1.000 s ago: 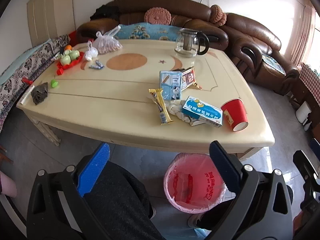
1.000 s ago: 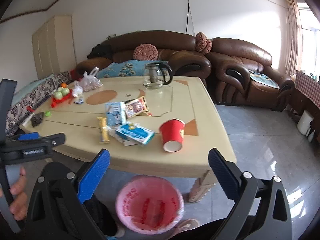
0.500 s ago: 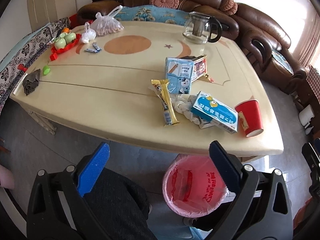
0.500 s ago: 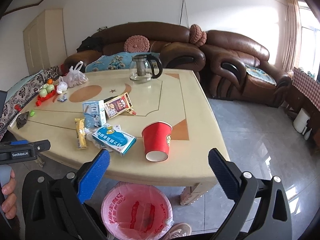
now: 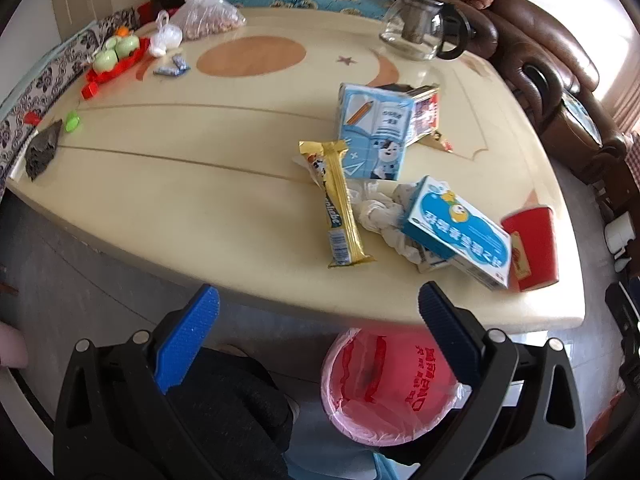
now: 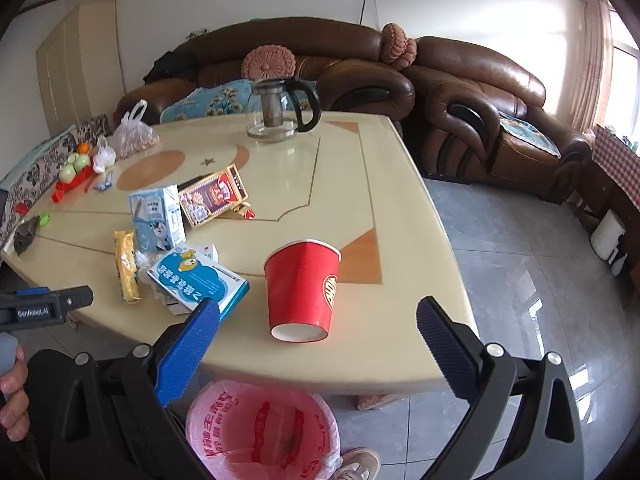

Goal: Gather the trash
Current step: 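Grasp the red paper cup with the right tool while the left tool grasps the gold wrapper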

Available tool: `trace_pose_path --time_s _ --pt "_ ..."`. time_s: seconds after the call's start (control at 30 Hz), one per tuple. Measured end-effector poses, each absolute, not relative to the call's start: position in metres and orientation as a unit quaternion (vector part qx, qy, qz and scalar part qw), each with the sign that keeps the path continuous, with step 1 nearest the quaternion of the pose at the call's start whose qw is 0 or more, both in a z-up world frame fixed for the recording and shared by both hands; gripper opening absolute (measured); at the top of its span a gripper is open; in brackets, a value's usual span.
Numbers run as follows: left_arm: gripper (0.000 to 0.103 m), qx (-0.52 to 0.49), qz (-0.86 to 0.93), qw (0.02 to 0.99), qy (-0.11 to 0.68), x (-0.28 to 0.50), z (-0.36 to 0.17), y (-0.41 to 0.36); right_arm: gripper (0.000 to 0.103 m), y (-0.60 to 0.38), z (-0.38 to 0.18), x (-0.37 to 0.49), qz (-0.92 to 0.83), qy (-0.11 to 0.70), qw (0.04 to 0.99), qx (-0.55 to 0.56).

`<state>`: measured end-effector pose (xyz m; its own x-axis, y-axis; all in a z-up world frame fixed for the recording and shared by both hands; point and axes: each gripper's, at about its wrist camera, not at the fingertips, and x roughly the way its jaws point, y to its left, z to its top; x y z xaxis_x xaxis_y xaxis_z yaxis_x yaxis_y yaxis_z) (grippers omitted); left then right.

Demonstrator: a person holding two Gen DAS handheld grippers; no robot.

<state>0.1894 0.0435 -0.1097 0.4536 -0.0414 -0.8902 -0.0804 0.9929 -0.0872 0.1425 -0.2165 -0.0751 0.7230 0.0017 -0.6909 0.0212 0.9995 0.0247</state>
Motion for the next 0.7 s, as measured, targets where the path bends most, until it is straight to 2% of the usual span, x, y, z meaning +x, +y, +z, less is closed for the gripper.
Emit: trace_pose_path --time_s 0.7 --pt "0.098 -0.126 0.031 0.822 0.554 0.257 -0.159 0.058 0.097 -0.207 -0.14 0.209 0.008 0.417 0.909 0.004"
